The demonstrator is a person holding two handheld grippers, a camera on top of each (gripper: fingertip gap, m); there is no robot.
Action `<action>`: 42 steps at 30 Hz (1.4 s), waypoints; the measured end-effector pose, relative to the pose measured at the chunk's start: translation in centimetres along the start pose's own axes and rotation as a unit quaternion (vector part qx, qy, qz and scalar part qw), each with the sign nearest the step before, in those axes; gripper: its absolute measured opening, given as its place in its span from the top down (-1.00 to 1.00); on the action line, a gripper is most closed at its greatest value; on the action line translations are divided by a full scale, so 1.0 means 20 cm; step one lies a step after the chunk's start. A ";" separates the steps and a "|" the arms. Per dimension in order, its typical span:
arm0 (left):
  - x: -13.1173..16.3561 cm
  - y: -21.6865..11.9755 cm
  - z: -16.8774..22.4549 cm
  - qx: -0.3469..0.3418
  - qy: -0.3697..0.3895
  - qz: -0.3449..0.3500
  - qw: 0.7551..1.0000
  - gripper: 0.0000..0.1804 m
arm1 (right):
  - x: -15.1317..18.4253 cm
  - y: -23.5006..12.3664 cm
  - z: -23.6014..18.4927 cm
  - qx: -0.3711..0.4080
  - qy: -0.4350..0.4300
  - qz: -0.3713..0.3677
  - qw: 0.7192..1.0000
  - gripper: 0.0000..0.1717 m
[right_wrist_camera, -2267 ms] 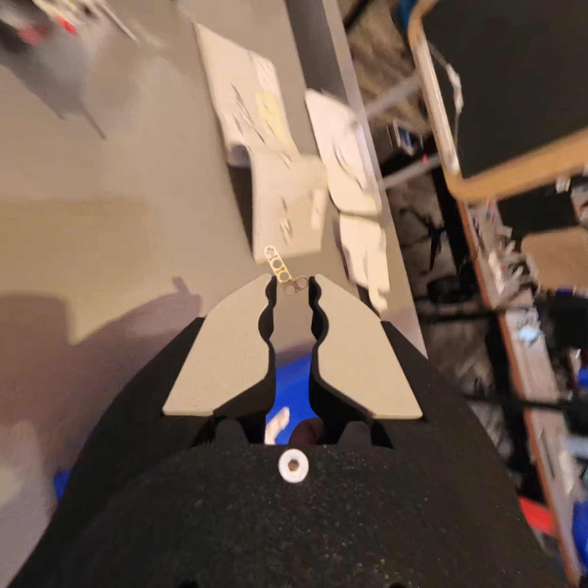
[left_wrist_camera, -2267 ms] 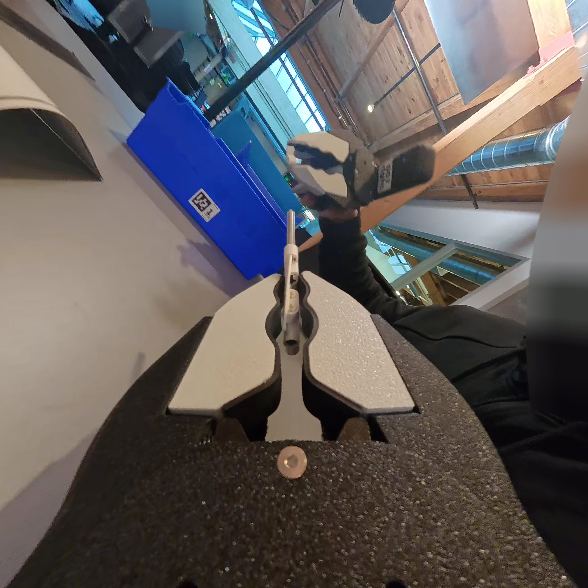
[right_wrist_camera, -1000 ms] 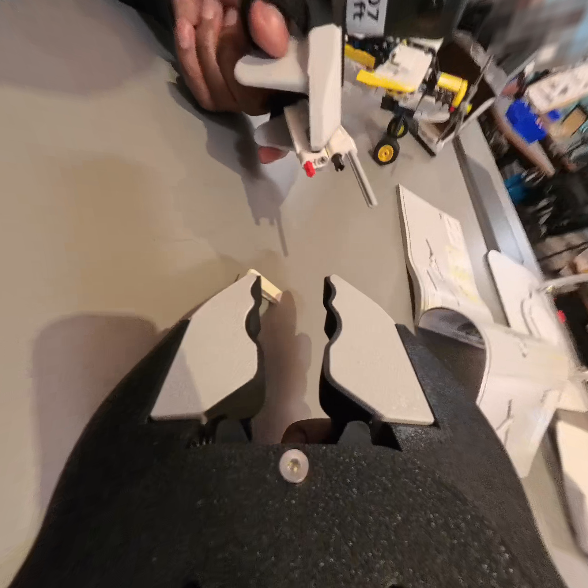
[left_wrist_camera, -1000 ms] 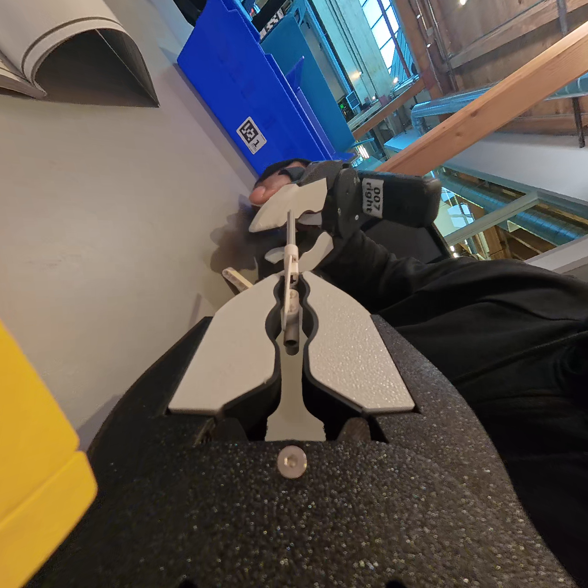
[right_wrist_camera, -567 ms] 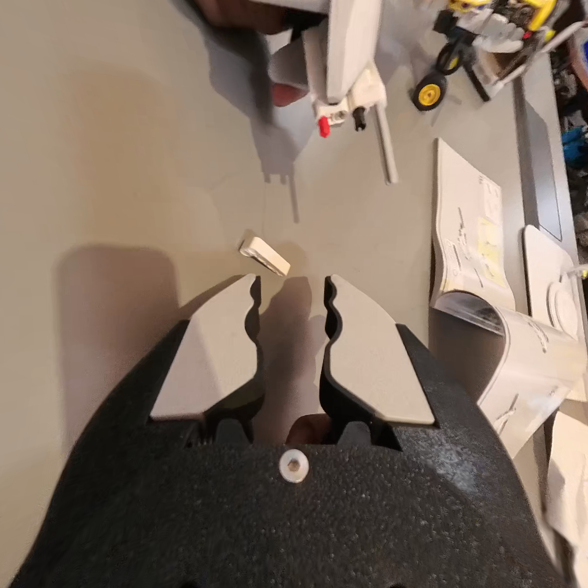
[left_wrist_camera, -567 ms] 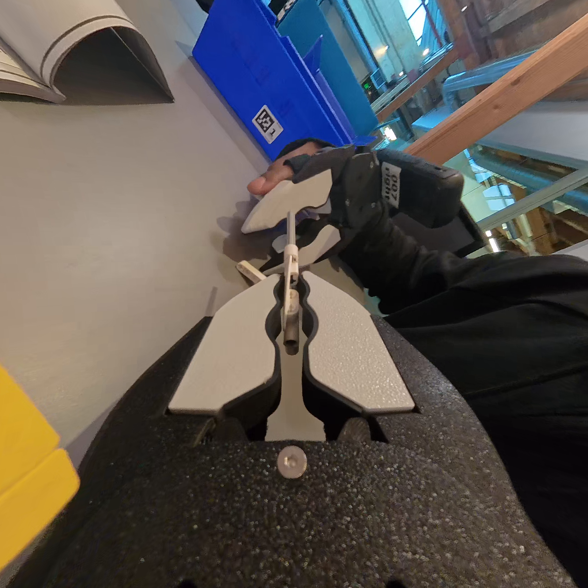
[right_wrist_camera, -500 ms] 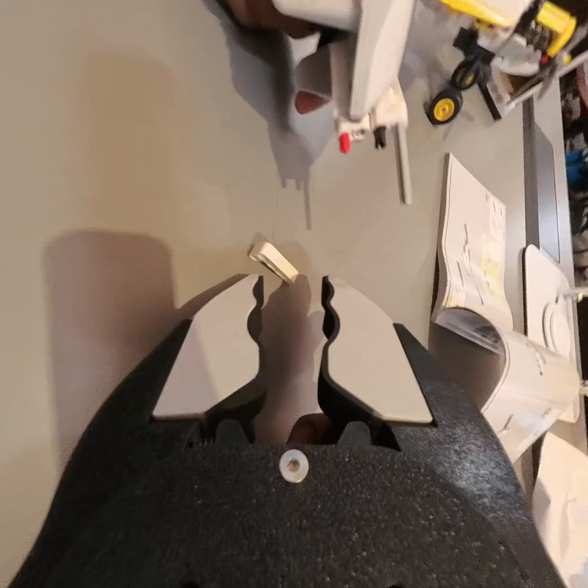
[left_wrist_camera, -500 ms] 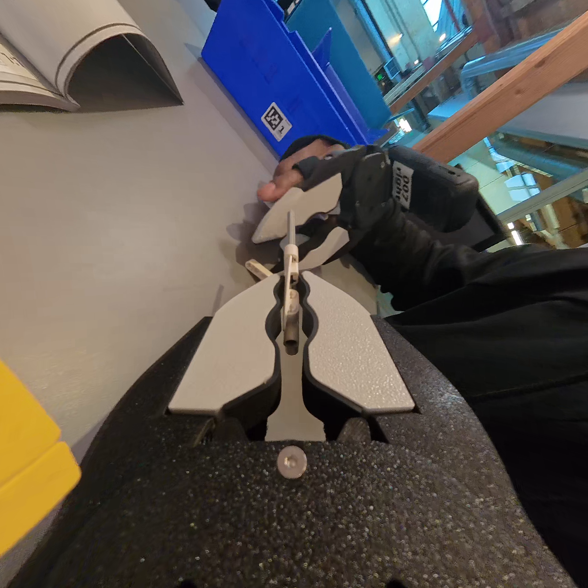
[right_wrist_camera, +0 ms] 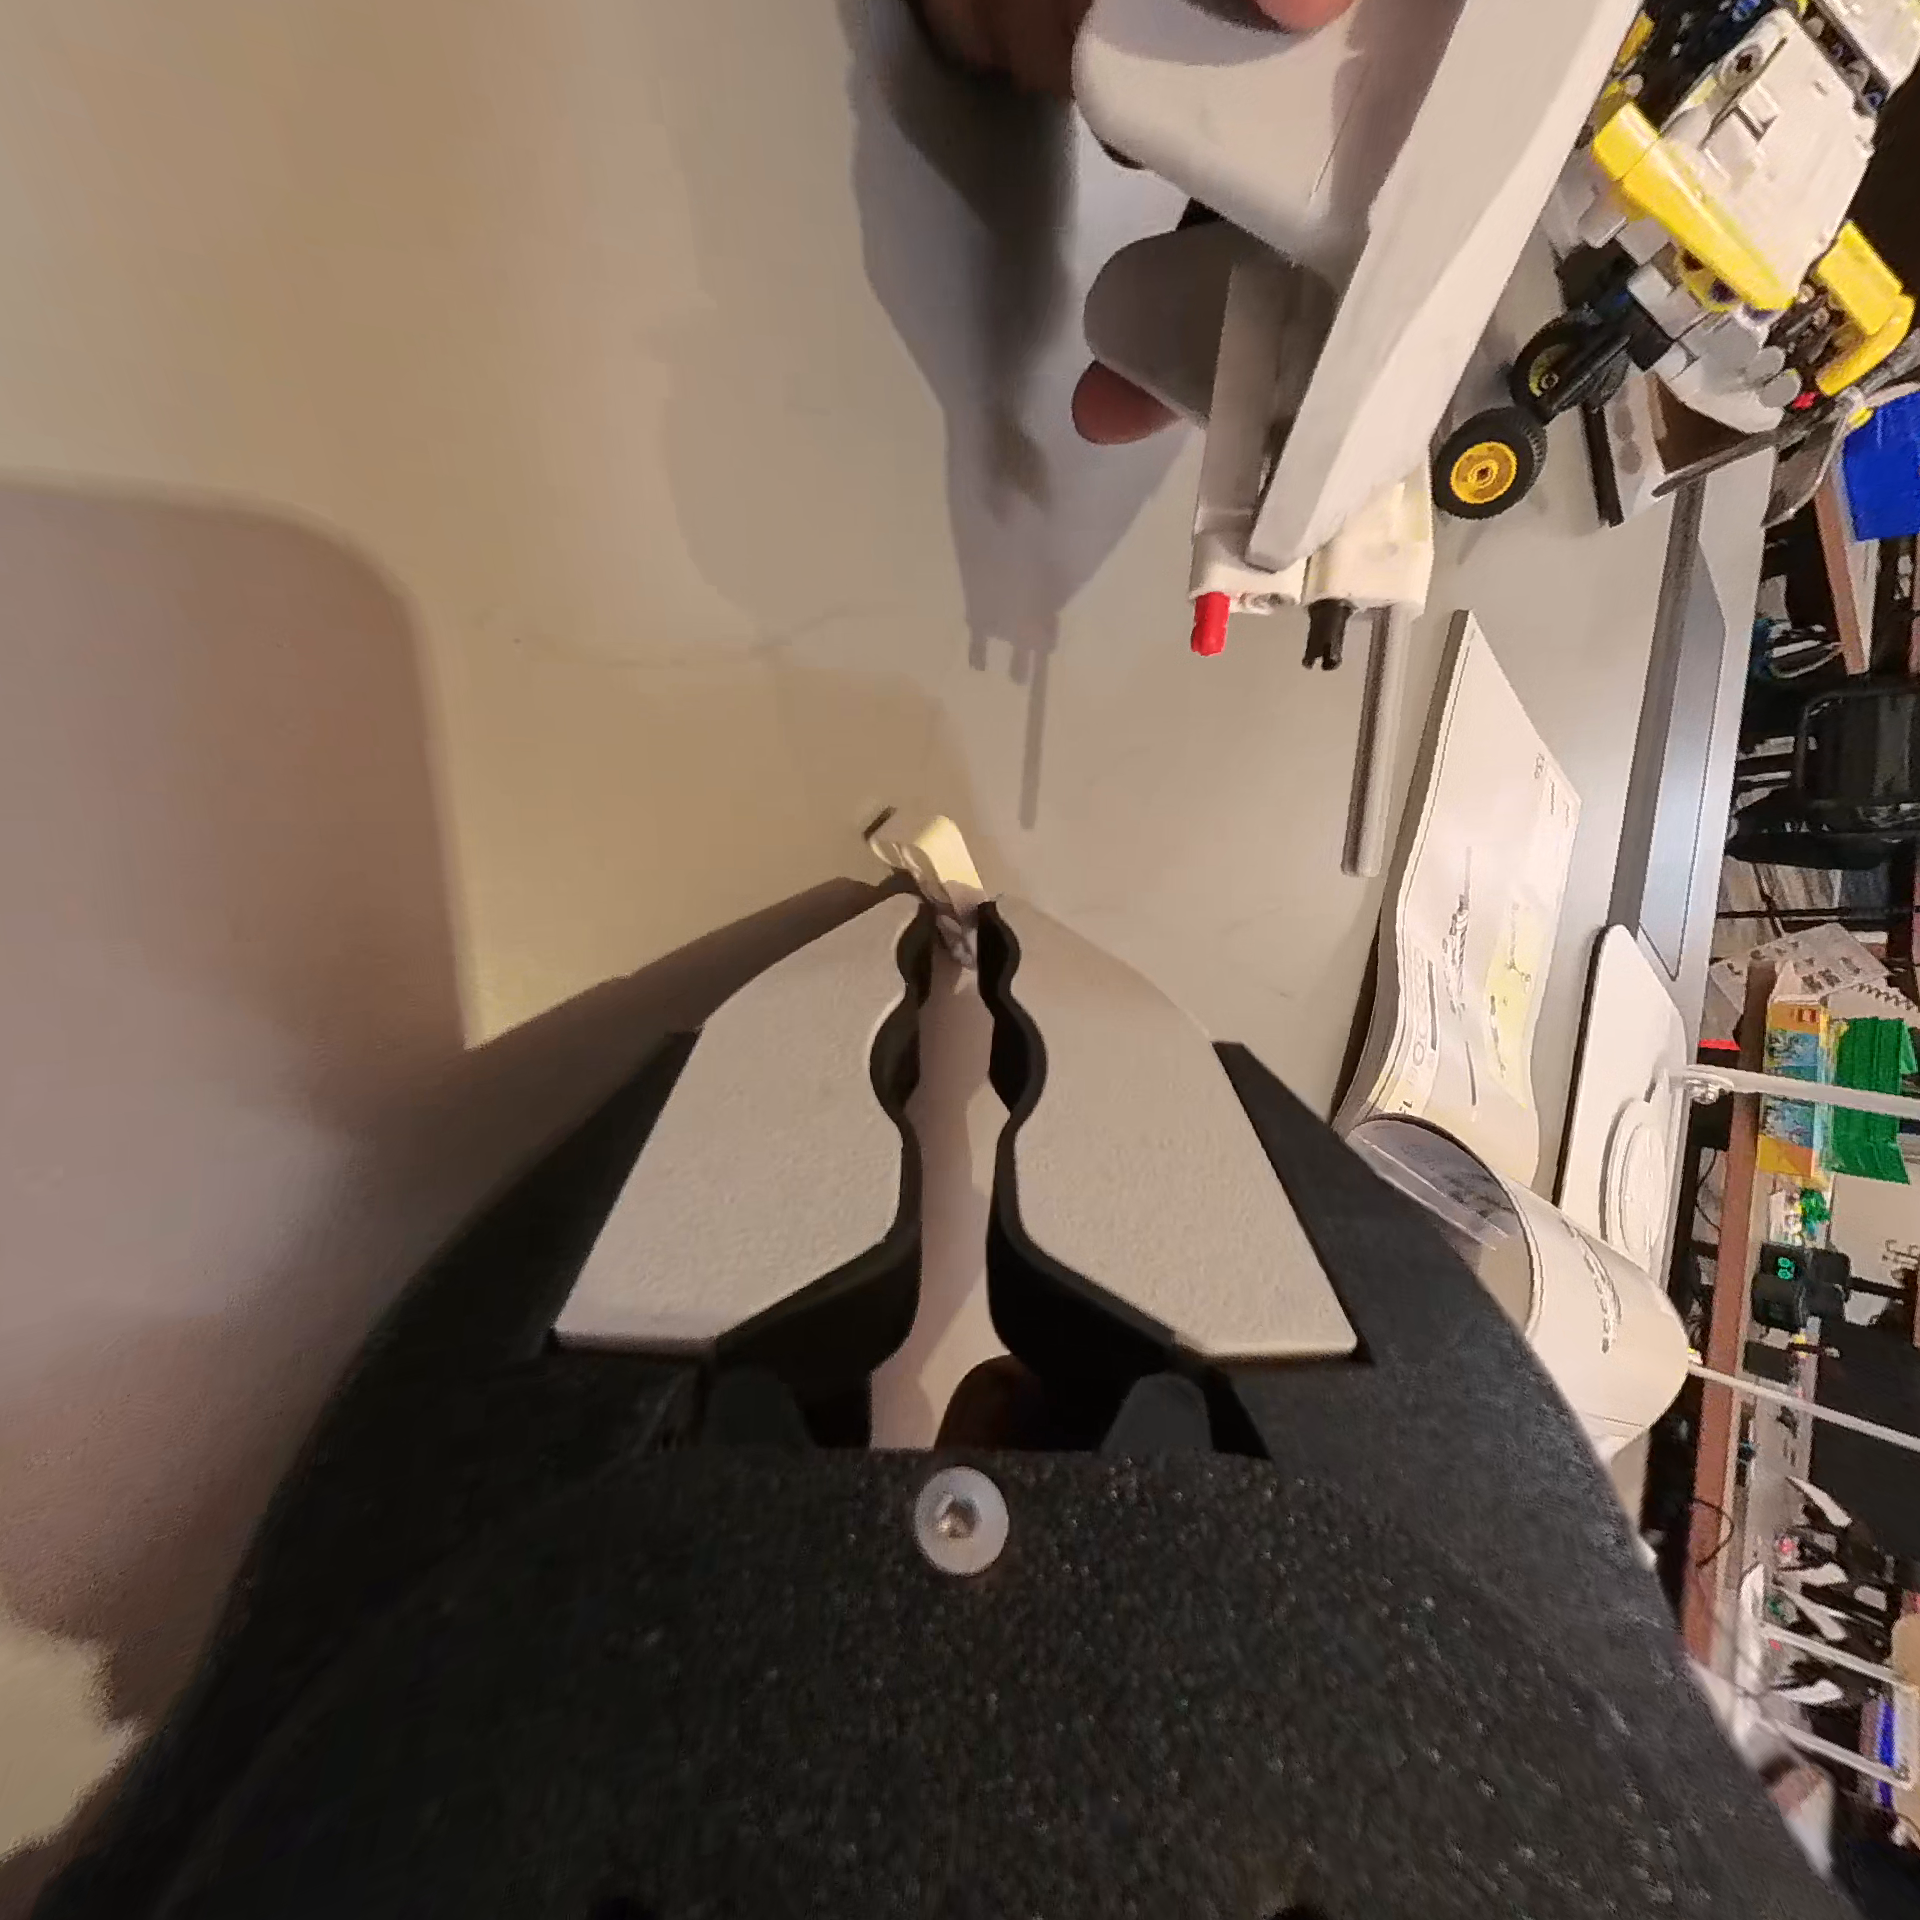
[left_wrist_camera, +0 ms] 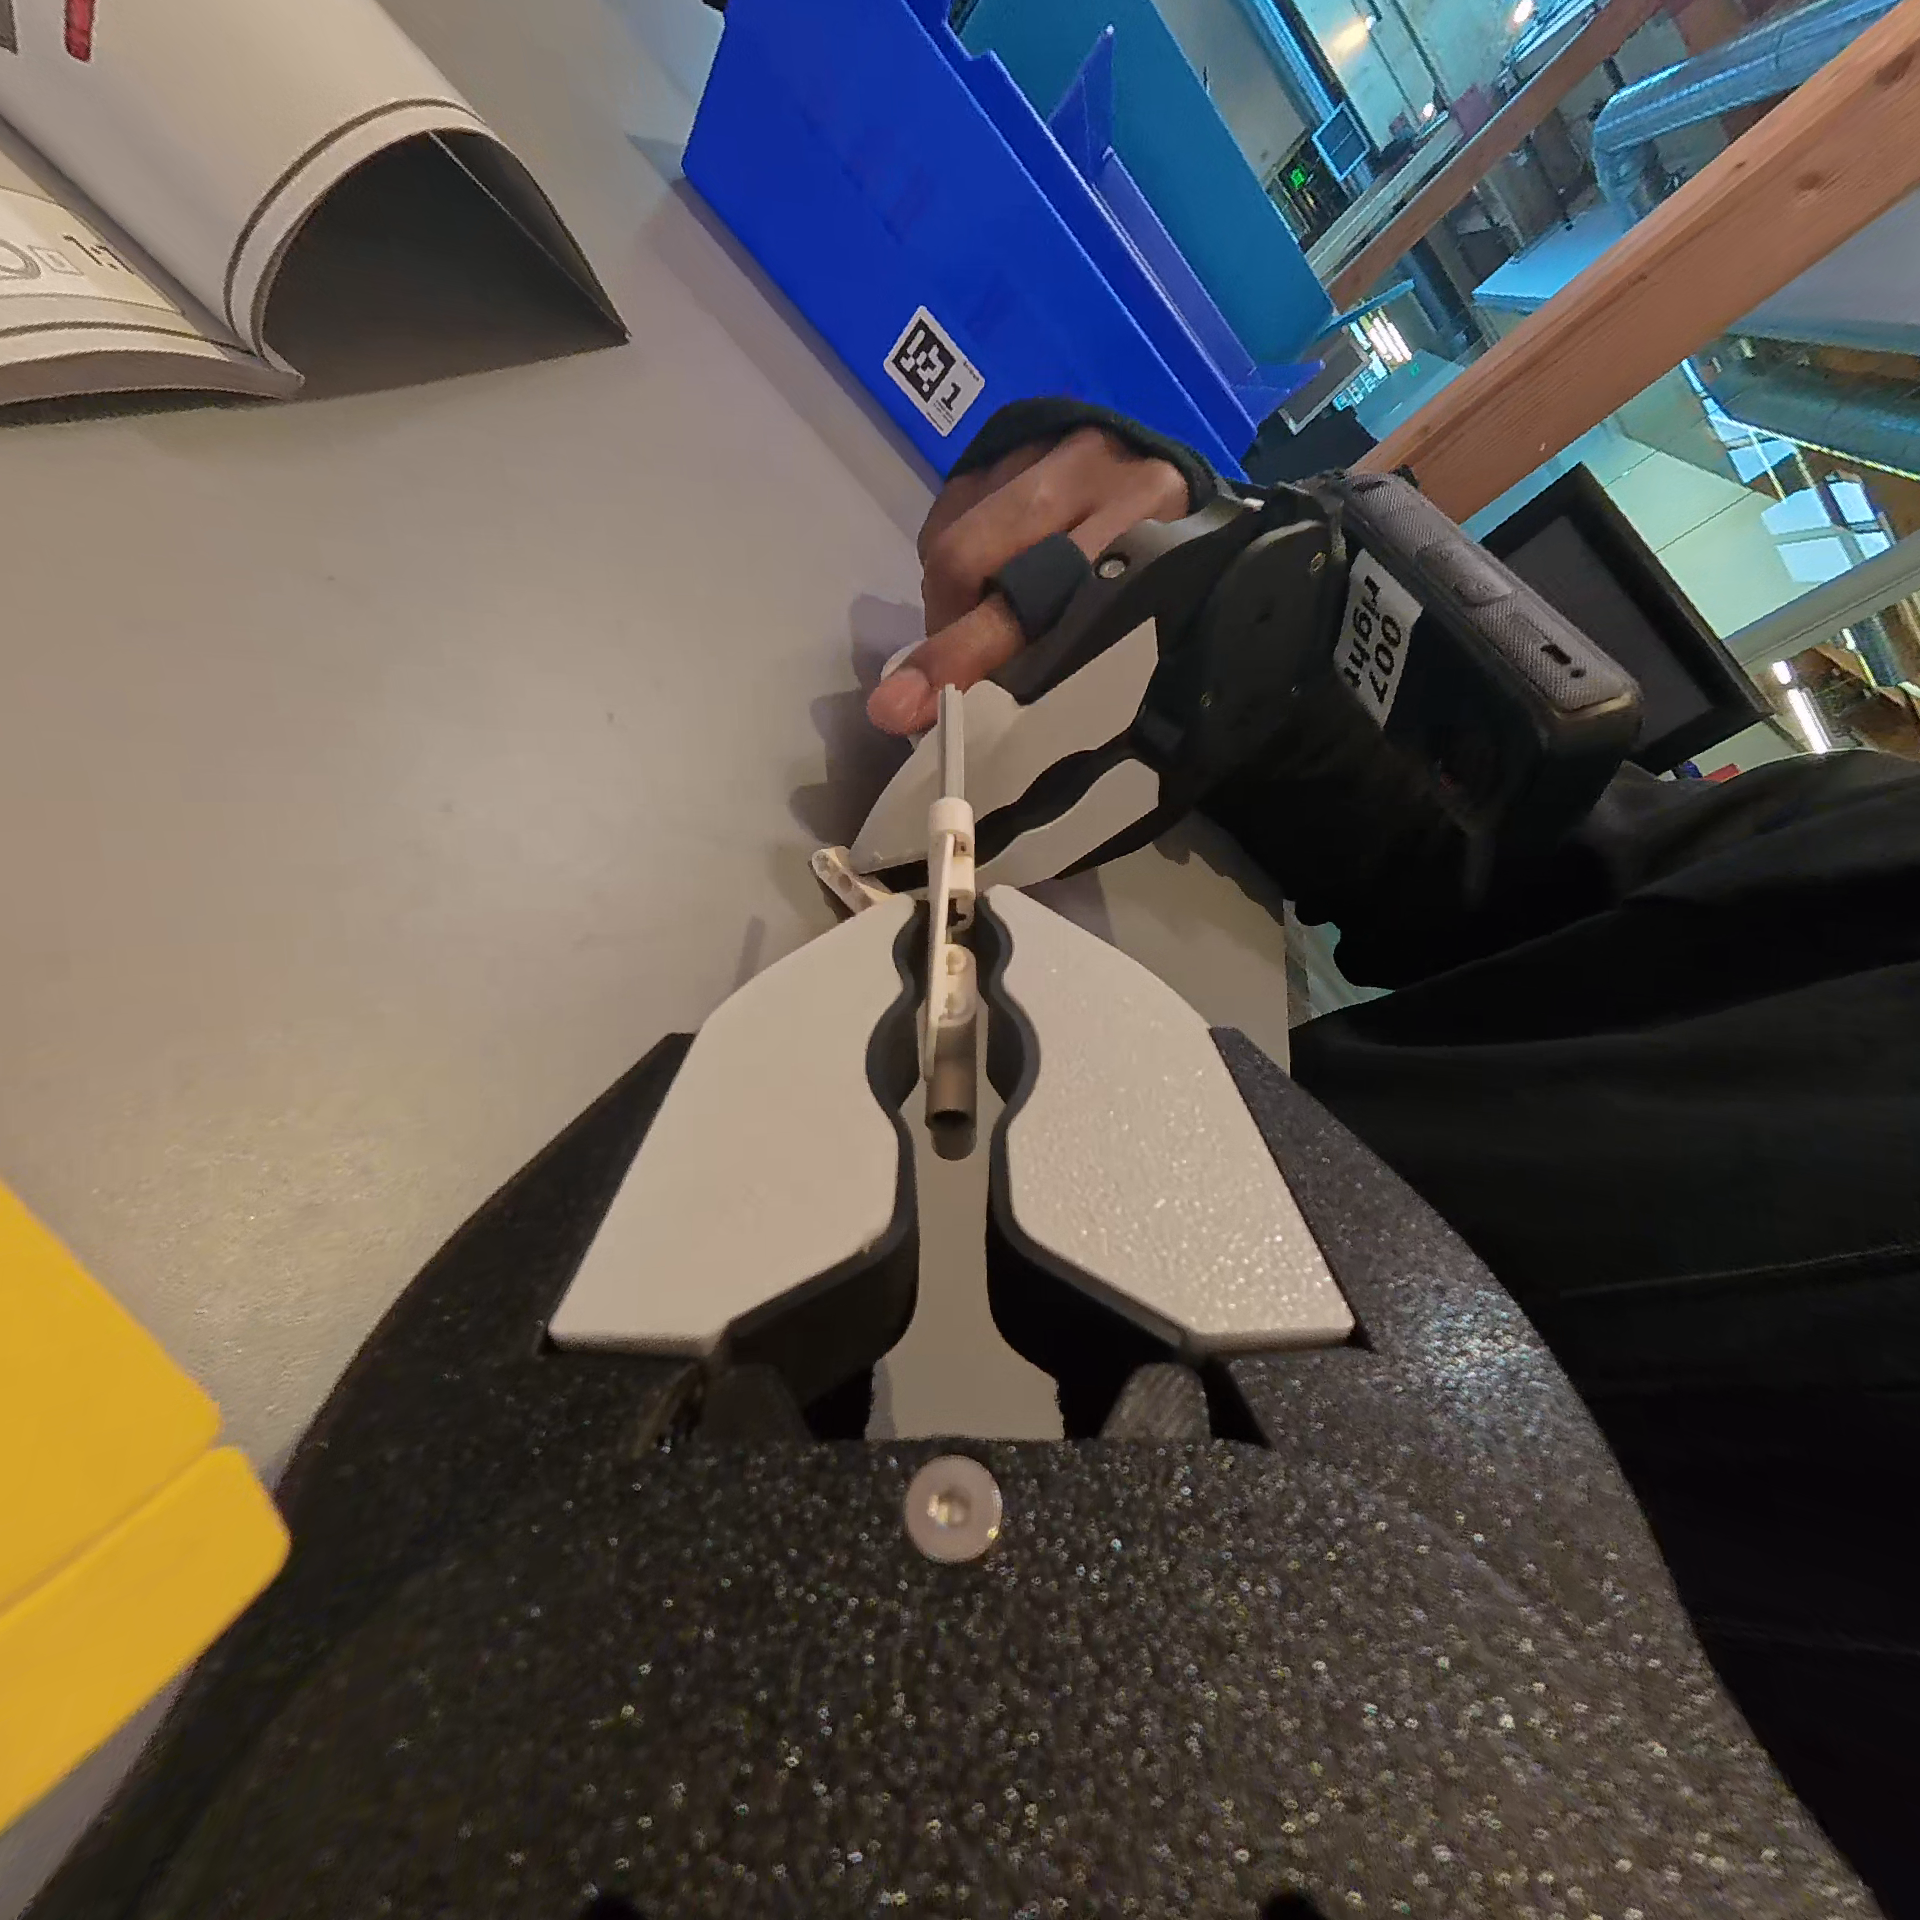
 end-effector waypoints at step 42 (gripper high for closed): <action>-0.01 0.00 -0.01 -0.003 -0.002 -0.002 1.000 0.91 | 0.09 0.03 0.11 -0.098 0.317 -0.025 0.943 0.91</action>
Point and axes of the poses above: each gripper's, where its closed fingertips meet, y out along the fingers, x out of its underside, z = x × y across the jaws, the point moved 9 cm from there along -y, back along the fingers, and after that the axes turned 2 degrees about -z, right-handed, at the moved point
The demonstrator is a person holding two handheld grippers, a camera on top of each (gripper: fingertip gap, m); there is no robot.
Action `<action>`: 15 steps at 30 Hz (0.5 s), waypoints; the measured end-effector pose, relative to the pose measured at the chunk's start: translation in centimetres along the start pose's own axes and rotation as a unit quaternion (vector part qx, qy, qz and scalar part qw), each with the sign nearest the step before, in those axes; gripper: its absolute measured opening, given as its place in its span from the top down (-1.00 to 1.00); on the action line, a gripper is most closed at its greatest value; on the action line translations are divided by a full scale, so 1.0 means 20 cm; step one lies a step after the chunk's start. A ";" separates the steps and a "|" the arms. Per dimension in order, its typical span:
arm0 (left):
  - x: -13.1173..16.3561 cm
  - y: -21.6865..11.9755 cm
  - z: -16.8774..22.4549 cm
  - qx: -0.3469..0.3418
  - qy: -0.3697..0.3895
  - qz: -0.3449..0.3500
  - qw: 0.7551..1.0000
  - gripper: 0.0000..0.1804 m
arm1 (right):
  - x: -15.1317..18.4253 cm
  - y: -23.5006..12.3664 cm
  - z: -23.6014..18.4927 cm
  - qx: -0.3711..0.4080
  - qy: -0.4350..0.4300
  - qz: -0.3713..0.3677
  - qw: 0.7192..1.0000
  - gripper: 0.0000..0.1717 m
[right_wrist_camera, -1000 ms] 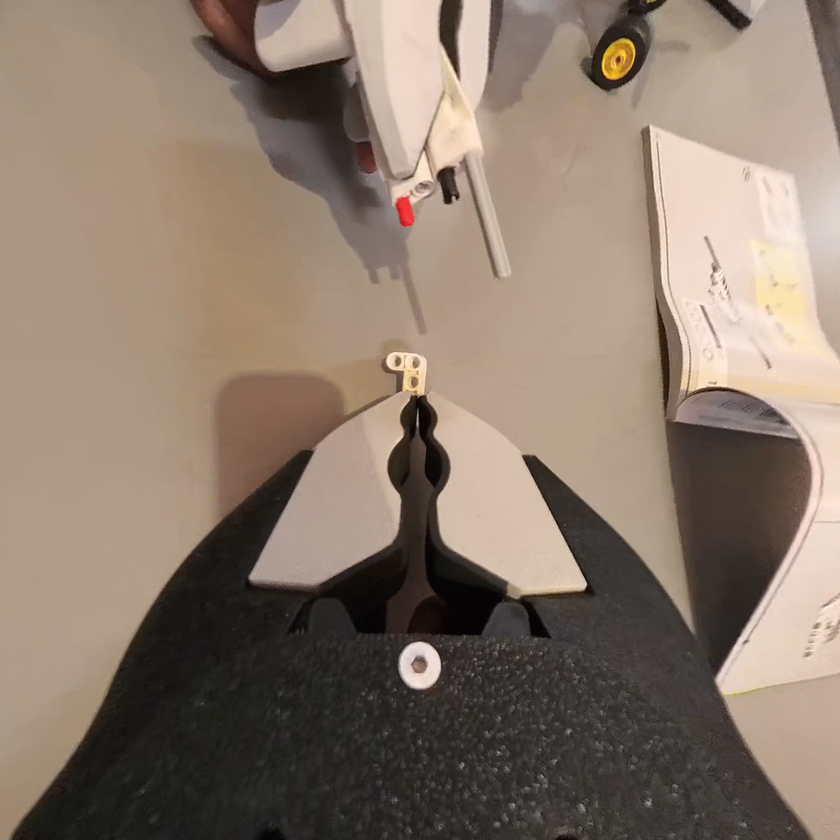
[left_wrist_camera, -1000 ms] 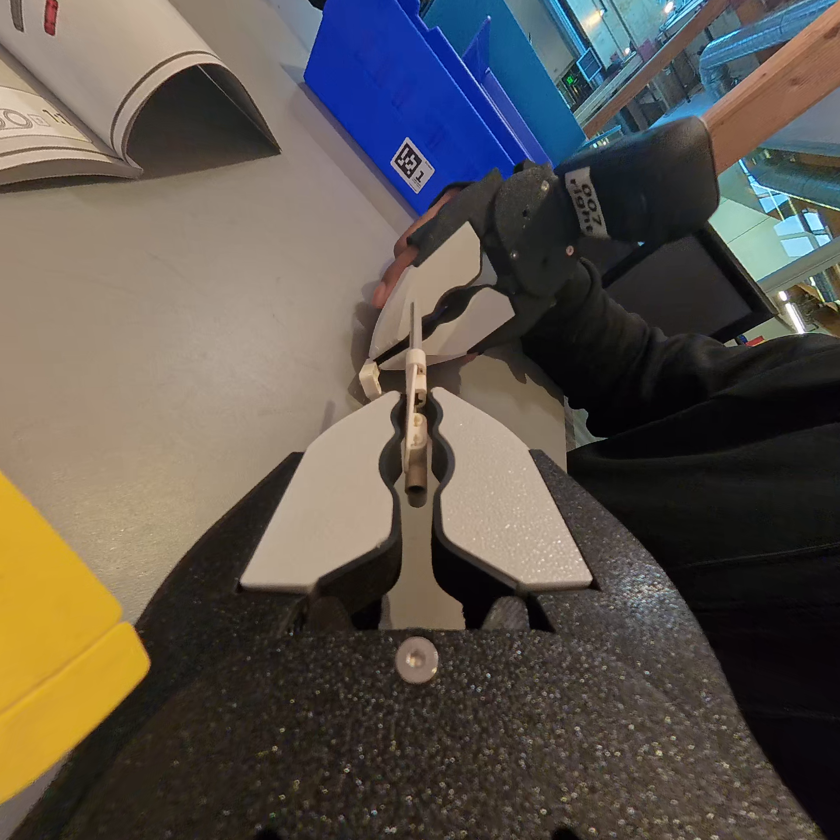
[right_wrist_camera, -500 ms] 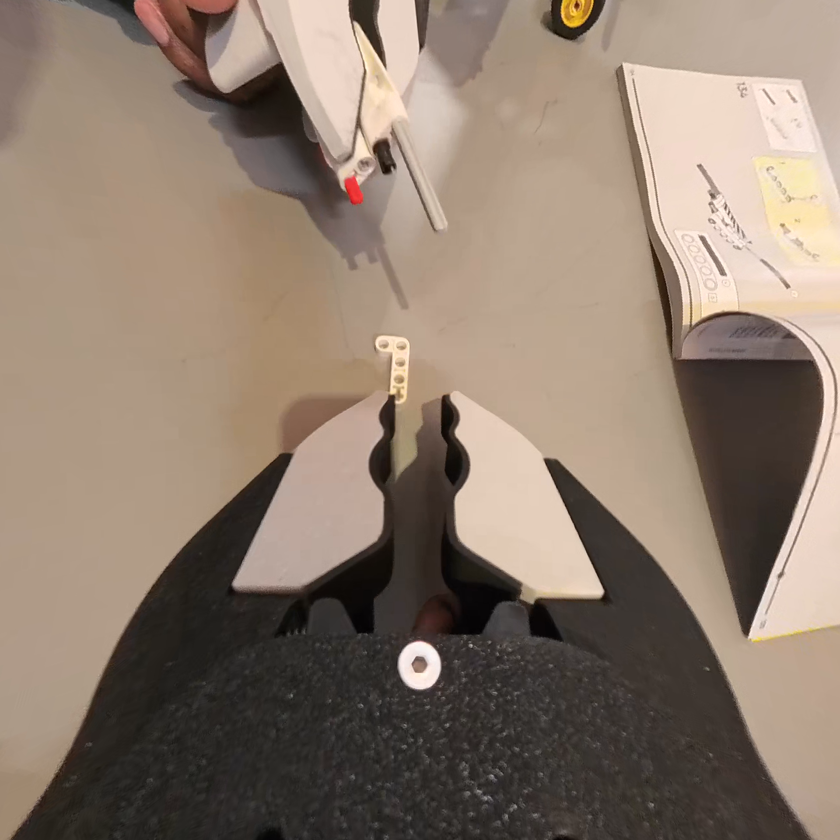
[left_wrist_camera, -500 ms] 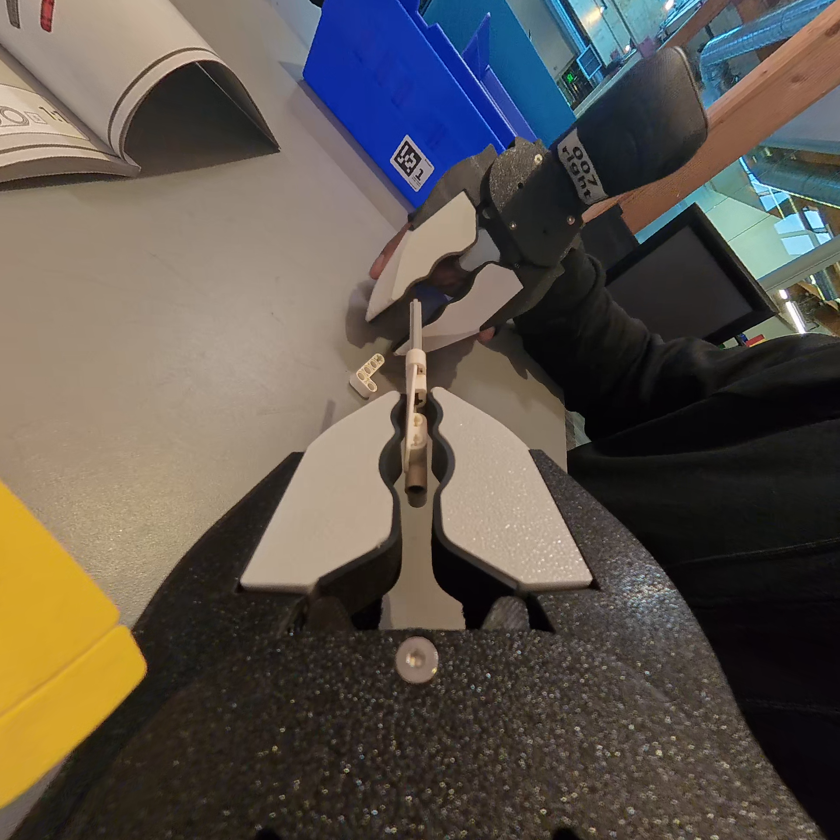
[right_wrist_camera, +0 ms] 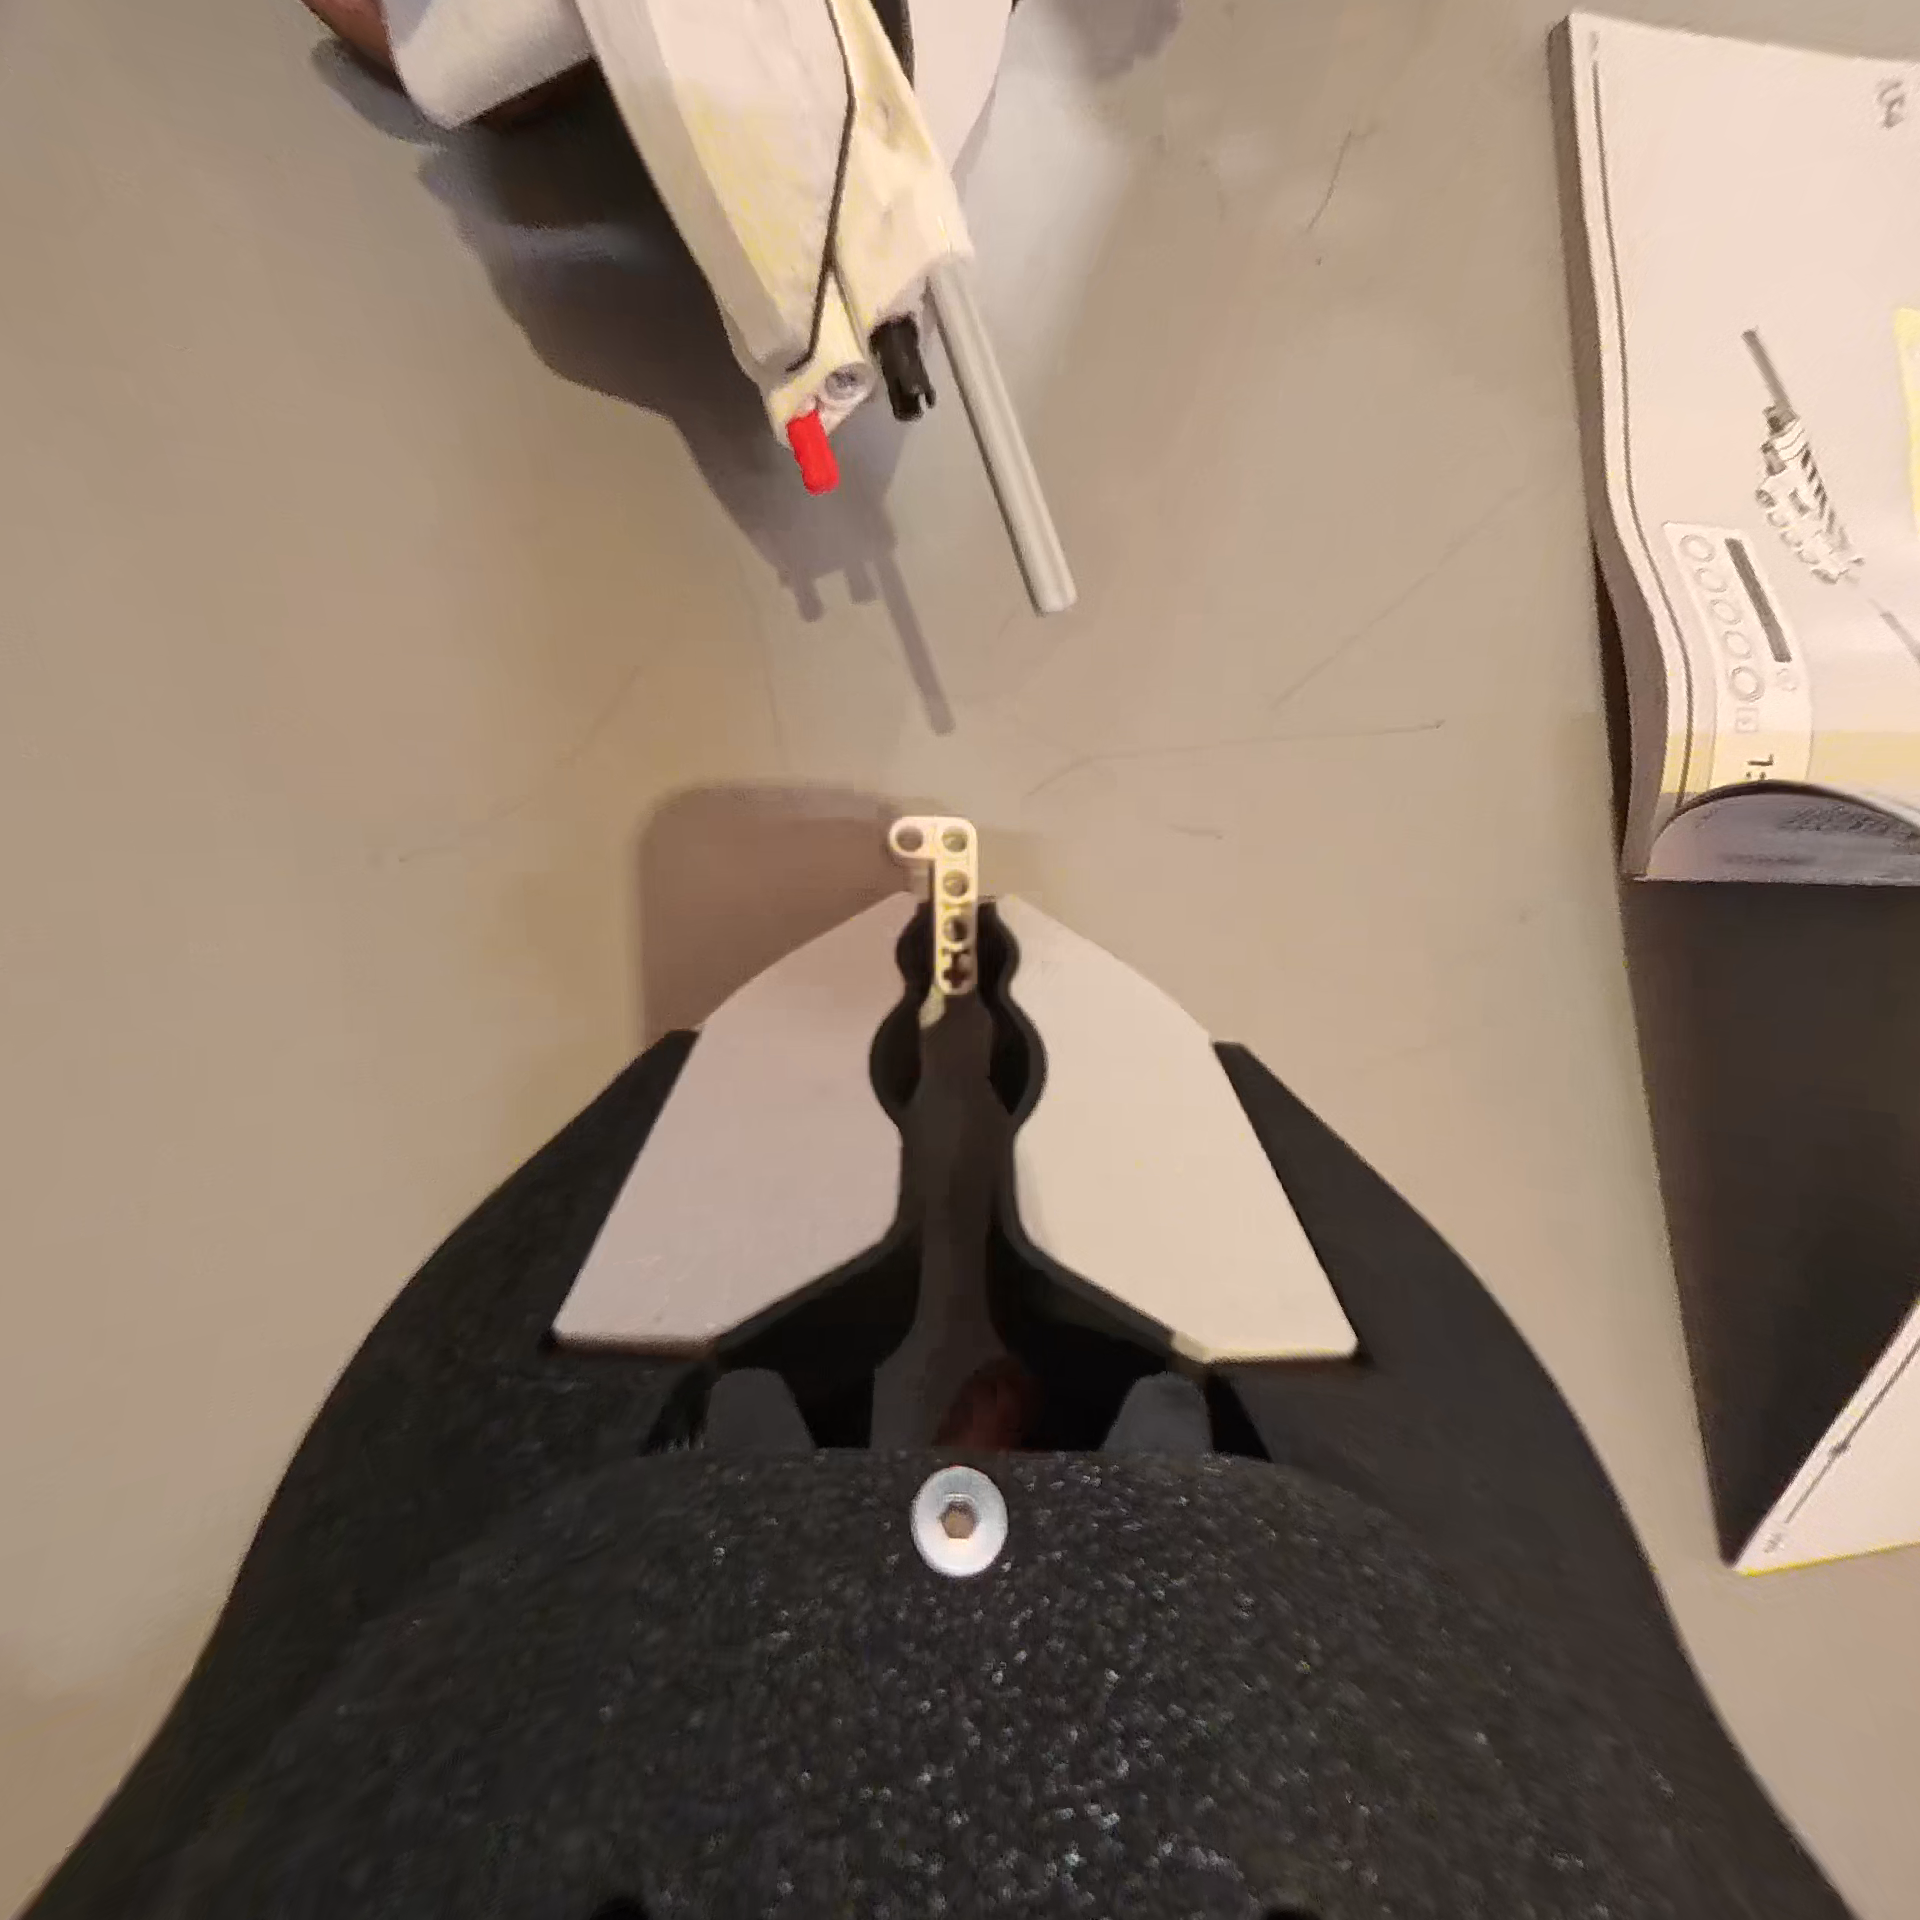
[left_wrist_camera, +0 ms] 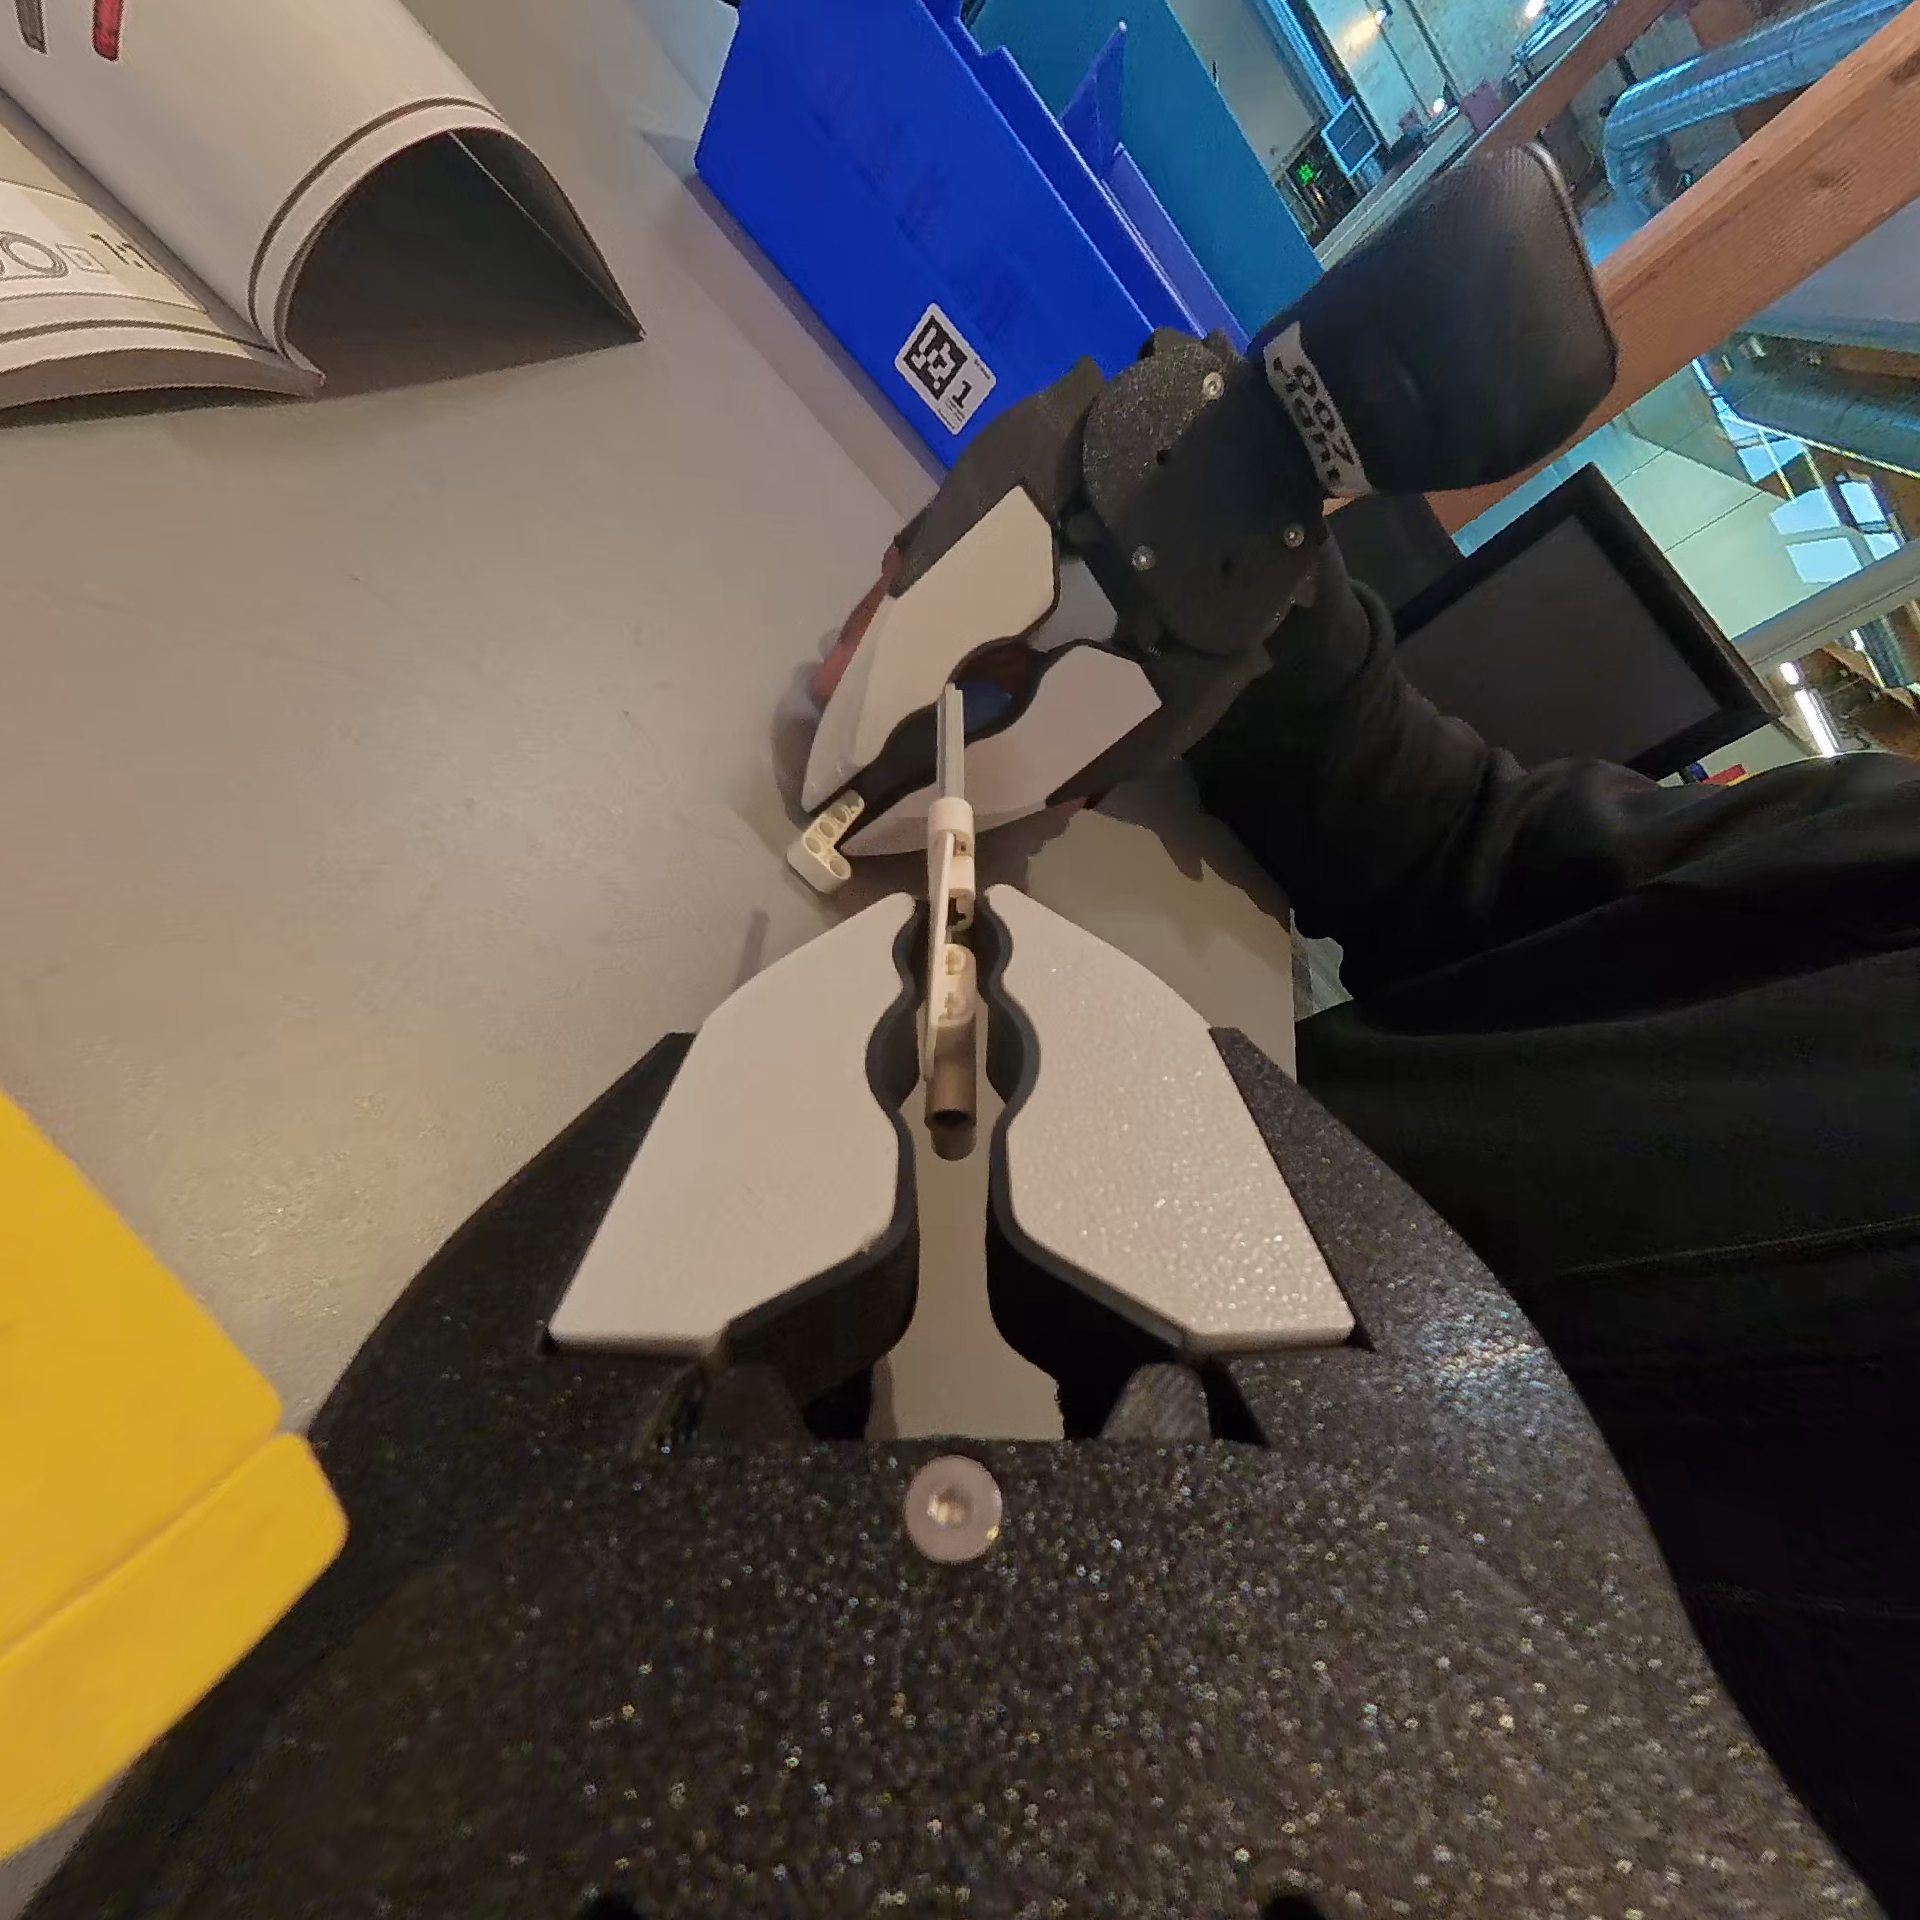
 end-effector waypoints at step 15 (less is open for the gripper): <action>-0.04 -0.04 0.02 0.033 -0.027 0.123 0.991 0.92 | -0.02 -0.14 0.11 -0.046 0.306 0.329 0.892 0.92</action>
Point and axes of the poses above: each gripper's, where its closed fingertips meet, y out along the fingers, x out of its underside, z = x × y across the jaws, the point moved 9 cm from there along -y, back along the fingers, and after that the axes turned 2 degrees about -z, right-handed, at the moved point
